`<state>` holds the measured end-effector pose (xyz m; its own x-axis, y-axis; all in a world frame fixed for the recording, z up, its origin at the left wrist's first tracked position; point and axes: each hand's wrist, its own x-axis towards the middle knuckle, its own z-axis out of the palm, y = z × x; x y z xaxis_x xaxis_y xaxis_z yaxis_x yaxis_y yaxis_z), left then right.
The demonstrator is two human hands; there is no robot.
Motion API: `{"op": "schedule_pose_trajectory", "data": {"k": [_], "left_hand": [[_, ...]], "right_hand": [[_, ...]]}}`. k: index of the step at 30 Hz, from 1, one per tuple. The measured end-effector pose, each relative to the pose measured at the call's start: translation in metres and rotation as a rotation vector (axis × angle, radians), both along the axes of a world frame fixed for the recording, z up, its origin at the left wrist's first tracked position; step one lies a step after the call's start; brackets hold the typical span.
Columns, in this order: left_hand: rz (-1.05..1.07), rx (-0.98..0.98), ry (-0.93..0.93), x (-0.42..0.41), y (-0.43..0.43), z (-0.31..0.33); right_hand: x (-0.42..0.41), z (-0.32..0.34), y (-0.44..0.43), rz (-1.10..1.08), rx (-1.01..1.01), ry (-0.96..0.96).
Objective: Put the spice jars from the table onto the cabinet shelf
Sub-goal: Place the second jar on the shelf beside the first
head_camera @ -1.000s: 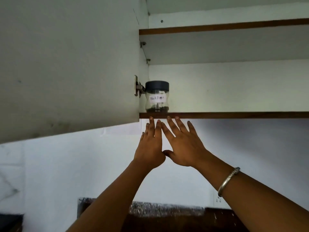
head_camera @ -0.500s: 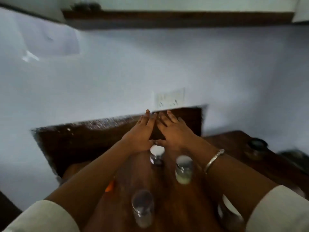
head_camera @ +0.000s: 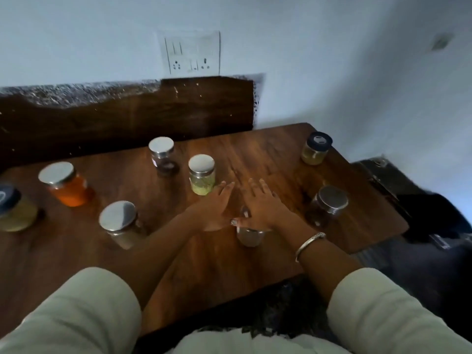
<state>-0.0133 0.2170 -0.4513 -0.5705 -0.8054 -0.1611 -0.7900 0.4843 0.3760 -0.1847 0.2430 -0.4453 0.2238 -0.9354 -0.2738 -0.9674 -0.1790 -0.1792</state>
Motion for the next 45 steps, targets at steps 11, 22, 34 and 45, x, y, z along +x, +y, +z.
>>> {"op": "schedule_pose_trajectory", "data": {"k": [11, 22, 34, 45], "left_hand": [[0.296, 0.160, 0.169, -0.064, 0.045, -0.027], [0.519, 0.122, 0.779, -0.053, 0.048, 0.015], [0.381, -0.084, 0.953, -0.038, 0.045, 0.069], [0.354, 0.070, 0.974, -0.011, 0.047, 0.086]], "right_hand": [[-0.055, -0.050, 0.002, 0.153, 0.057, -0.291], [-0.057, -0.004, -0.017, -0.102, 0.041, -1.123], [-0.006, 0.060, -0.013, -0.145, -0.114, -1.370], [0.019, 0.068, 0.011, -0.307, 0.111, -1.483]]}}
